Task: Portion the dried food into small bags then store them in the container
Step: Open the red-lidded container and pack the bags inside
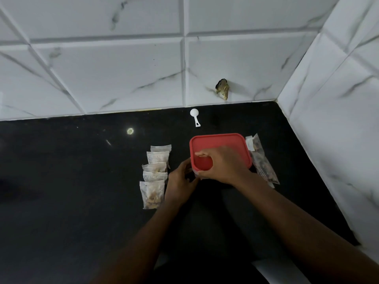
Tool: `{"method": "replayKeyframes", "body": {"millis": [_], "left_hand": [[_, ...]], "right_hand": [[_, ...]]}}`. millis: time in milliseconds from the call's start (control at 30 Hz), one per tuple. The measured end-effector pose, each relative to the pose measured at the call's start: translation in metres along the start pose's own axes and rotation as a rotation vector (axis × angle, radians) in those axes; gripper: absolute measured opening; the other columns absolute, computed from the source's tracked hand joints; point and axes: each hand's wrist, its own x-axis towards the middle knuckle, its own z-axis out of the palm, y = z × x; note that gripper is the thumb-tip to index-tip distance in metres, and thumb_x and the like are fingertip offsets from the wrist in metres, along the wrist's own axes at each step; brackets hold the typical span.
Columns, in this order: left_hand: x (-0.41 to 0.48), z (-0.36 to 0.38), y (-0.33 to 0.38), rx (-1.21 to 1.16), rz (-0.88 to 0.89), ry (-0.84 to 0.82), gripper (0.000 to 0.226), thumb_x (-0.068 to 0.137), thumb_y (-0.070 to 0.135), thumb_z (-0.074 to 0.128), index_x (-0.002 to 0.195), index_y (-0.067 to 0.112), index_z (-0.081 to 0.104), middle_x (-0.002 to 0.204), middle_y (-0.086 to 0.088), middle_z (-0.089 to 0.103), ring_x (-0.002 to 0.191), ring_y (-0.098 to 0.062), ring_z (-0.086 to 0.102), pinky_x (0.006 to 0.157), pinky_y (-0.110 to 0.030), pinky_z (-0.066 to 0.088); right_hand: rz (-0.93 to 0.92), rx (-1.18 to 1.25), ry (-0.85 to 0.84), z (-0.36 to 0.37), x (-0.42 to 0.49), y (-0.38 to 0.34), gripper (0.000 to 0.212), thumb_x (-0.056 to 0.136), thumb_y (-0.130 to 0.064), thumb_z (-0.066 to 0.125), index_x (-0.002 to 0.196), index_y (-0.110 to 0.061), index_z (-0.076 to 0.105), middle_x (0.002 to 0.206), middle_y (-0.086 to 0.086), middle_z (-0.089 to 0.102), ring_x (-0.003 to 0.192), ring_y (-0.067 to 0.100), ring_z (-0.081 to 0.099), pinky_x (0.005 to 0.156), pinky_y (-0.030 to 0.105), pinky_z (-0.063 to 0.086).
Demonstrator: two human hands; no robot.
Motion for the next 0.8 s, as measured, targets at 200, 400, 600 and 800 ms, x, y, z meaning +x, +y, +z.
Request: {"method": "replayKeyframes", "body": {"millis": [200,400,600,800], "left_hand": [[0.011,-0.015,0.024,0.186,0.335,0.107,0.071,0.068,0.024,0.07,0.136,0.015,0.052,0.136,0.001,0.055,0.129,-0.016,0.055,0.107,-0.043,0.048],[0.038,-0.001,0.06,0.57,0.448,-0.069,0.095,0.067,0.064,0.075,0.148,0.025,0.044,0.156,0.007,0.041,0.143,-0.016,0.04,0.119,-0.042,0.033],[0.08,0.027,0.091,0.876,0.426,-0.323,0.131,0.061,0.082,0.076,0.162,0.019,0.022,0.17,-0.001,0.02,0.156,-0.023,0.021,0.128,-0.046,0.01],[0.093,0.056,0.108,1.007,0.351,-0.405,0.142,0.057,0.088,0.072,0.162,0.011,0.018,0.169,-0.005,0.023,0.155,-0.026,0.023,0.129,-0.052,0.009]], "right_hand": [[0.198,0.338,0.323,-0.008,-0.035,0.046,0.078,0.072,-0.03,0.09,0.142,-0.037,0.054,0.139,-0.013,0.057,0.127,0.002,0.051,0.104,0.023,0.043],[0.39,0.557,0.266,0.004,-0.049,0.096,0.129,0.059,-0.024,0.097,0.161,-0.031,0.018,0.167,-0.007,0.02,0.149,0.008,0.027,0.117,0.031,0.033],[0.429,0.579,0.135,0.027,-0.045,0.112,0.128,0.06,-0.018,0.097,0.16,-0.021,0.018,0.156,0.001,0.039,0.14,0.015,0.042,0.099,0.016,0.036],[0.525,0.54,0.075,0.05,-0.035,0.108,0.114,0.062,-0.036,0.096,0.154,-0.019,0.031,0.149,-0.003,0.046,0.128,0.004,0.042,0.1,0.01,0.028]]}}
